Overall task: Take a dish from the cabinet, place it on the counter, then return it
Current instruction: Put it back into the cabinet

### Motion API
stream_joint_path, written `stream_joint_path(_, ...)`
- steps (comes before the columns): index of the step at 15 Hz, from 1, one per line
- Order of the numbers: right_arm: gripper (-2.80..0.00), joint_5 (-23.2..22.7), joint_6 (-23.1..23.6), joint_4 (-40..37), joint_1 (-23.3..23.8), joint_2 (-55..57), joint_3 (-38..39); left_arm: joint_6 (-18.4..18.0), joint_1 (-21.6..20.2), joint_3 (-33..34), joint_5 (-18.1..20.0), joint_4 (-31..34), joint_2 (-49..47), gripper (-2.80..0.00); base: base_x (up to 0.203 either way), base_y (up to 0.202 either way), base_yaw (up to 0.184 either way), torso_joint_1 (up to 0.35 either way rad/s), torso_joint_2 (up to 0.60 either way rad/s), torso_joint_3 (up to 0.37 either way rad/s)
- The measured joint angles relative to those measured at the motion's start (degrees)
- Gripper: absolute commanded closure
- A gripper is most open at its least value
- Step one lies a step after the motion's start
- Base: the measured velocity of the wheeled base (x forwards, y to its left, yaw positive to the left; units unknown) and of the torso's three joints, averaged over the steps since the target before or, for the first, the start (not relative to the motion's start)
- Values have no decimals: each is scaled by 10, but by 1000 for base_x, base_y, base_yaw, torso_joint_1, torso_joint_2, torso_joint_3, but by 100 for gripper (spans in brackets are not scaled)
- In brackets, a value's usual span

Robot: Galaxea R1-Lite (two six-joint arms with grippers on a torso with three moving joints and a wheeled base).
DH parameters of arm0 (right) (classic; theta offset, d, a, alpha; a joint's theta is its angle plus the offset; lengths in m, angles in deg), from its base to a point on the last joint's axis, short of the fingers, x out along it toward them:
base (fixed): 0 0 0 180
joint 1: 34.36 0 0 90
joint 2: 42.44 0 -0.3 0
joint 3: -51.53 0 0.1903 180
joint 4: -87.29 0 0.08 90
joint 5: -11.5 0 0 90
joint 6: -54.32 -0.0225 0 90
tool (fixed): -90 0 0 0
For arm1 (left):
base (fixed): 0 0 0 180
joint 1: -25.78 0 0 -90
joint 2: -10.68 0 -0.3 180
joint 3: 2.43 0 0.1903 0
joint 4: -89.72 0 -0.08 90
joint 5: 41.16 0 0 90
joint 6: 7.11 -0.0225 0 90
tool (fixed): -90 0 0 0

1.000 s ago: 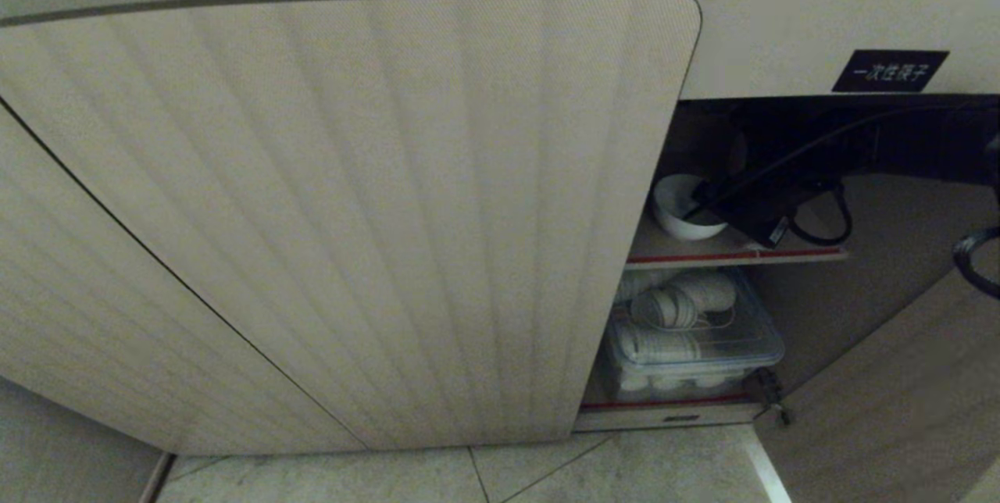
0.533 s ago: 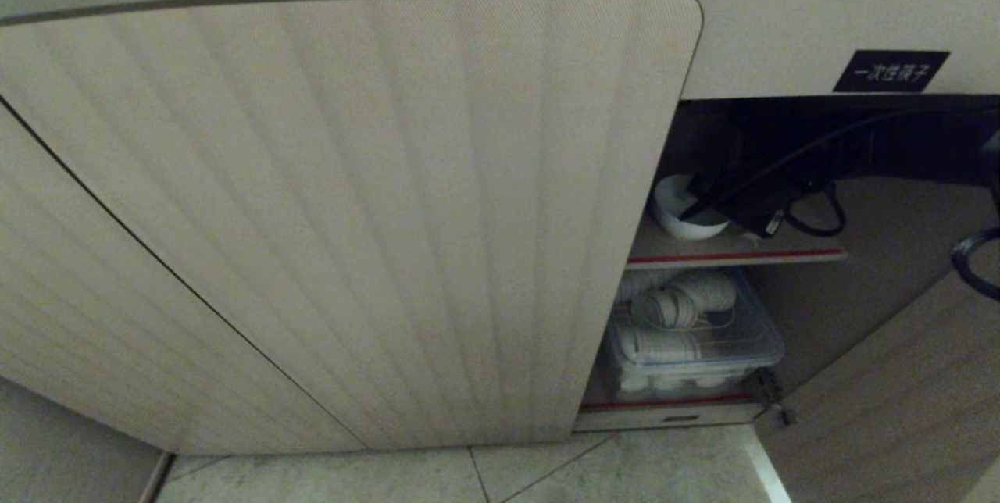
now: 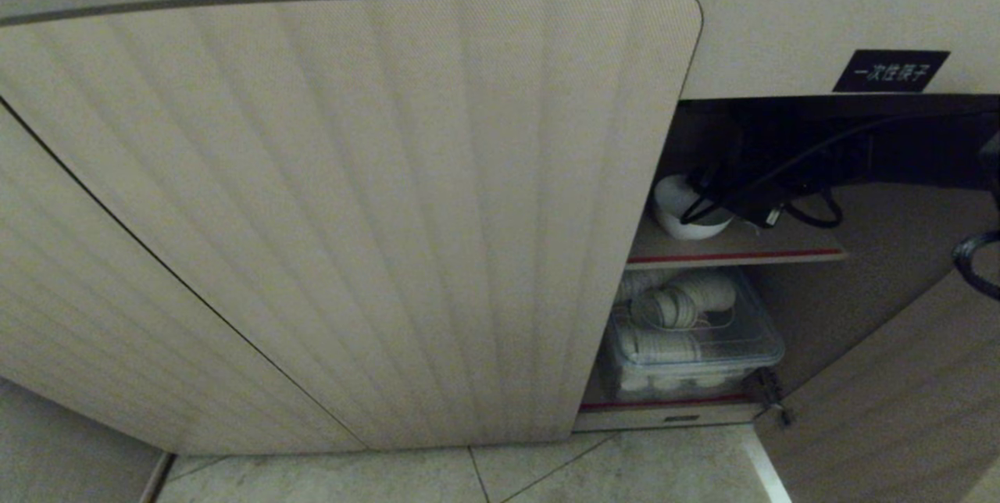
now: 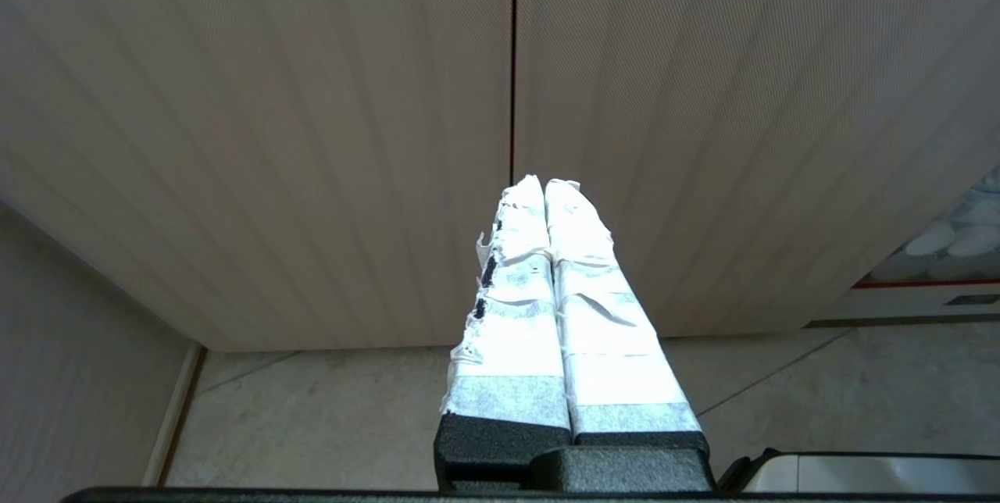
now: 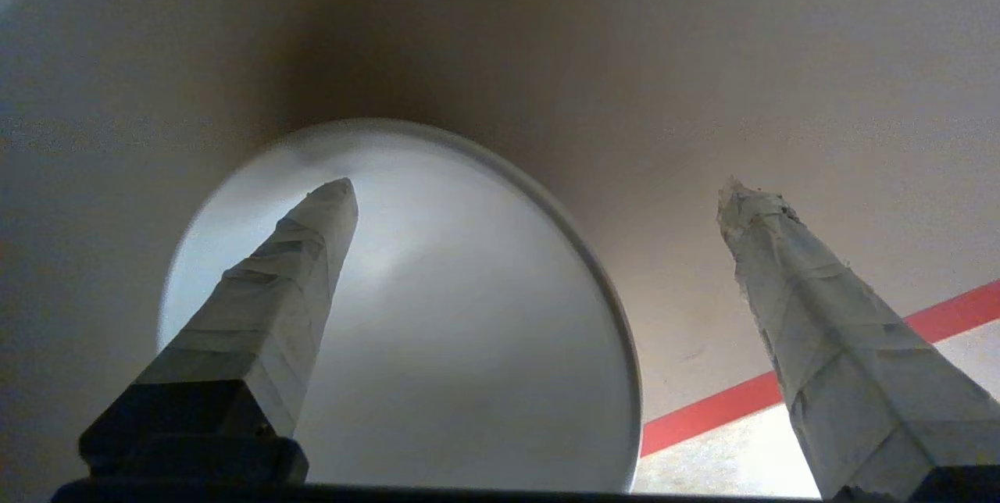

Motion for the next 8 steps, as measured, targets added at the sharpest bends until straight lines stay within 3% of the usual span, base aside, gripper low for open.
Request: stream_joint_path(8, -280, 20, 58, 49, 1, -12, 33, 0, 0, 0, 0, 0, 0, 0, 0, 0, 0, 0, 0, 0)
